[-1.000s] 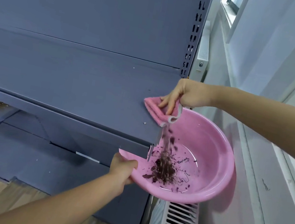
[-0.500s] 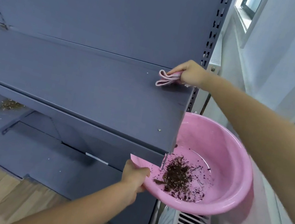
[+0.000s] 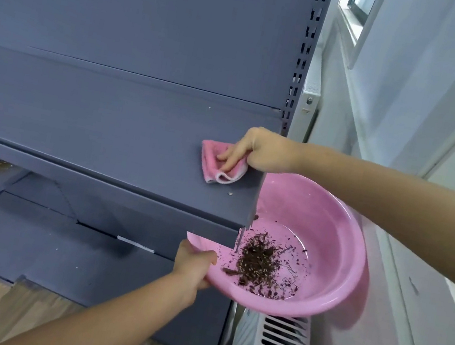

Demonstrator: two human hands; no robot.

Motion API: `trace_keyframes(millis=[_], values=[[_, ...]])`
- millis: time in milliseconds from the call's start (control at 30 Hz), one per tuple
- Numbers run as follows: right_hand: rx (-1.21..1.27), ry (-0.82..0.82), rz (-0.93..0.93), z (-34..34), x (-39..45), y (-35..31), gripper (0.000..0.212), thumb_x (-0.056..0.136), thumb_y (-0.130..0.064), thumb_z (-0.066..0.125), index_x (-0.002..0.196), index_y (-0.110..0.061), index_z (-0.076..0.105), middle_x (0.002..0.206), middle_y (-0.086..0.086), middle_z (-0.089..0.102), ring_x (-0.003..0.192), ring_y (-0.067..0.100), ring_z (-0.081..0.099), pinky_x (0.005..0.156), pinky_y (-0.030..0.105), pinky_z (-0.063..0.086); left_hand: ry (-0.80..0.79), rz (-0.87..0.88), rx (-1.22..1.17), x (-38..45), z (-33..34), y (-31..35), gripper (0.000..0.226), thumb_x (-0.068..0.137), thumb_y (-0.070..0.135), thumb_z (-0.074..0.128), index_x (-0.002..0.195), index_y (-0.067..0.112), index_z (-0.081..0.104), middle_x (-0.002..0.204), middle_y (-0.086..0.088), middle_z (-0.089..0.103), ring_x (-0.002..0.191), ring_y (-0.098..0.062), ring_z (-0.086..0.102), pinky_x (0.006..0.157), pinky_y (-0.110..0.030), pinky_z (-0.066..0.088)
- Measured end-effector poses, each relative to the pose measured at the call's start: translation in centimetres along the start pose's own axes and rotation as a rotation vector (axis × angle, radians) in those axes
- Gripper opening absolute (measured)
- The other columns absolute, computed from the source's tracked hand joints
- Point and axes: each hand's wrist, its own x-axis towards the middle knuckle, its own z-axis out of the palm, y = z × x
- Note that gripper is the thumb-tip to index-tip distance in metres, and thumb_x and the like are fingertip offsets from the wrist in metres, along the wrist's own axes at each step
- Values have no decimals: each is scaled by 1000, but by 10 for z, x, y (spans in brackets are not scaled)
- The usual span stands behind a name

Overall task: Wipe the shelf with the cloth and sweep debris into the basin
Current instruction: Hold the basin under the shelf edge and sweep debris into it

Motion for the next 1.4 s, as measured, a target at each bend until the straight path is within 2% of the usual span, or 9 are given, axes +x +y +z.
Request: trace_keyframes(millis=[267,333,467,567,833,967,1067,1233,1400], values=[[100,-134,-9,-19,-52,25,47,72,23,37,91,-2,72,116,14,68,116,14,58,110,28,38,-12,-24,9,-2,1,6,29,86,-10,46,107,9,39,103,-13,53,93,-30,55,58,-32,51],[135,-41,52,-38,-53,33,66,71,29,34,77,-21,77,105,5,74,84,9,65,80,20,55,-13,-36,24,-1,-1,5,31,86,-9,47,110,9,39,105,-13,53,93,-30,55,58,-32,52],[147,251,205,-65,-31,42,58,77,24,34,108,-13,67,60,-14,70,39,0,45,34,5,30,-9,-42,22,2,-2,4,31,86,-10,47,108,10,39,103,-14,54,91,-31,56,55,-31,51],[116,313,265,-61,3,42,51,84,17,34,120,-7,61,69,-4,64,65,9,53,36,3,32,-12,-24,-4,2,-2,3,30,86,-11,45,107,10,41,102,-13,55,92,-31,56,58,-32,51],[-26,167,201,-18,28,23,54,84,14,30,119,-8,64,69,-18,62,51,-5,53,45,4,35,-20,-6,11,4,-5,2,36,86,-11,45,116,8,43,102,-13,55,93,-31,56,63,-33,52],[-19,85,166,-19,-4,33,56,74,21,33,108,-4,69,118,6,68,110,27,62,100,34,48,-30,14,47,5,-5,3,46,87,-10,44,130,4,39,100,-10,51,94,-29,53,65,-36,52],[26,18,201,-25,-31,39,52,74,27,34,101,1,70,120,16,66,119,19,58,108,33,41,-44,8,80,5,-5,3,49,88,-10,45,133,5,36,106,-9,48,96,-27,51,76,-38,51],[57,-12,260,-50,-49,37,54,74,24,37,97,-8,74,91,20,72,60,16,62,44,15,41,-47,-8,107,7,-7,3,46,89,-8,45,132,4,35,110,-13,50,96,-27,51,70,-37,52],[158,233,206,-71,10,12,59,76,22,36,115,-12,64,38,-16,58,34,1,43,35,11,29,-33,-29,85,10,-12,2,42,88,-8,46,128,4,39,105,-12,53,95,-28,55,62,-33,53]])
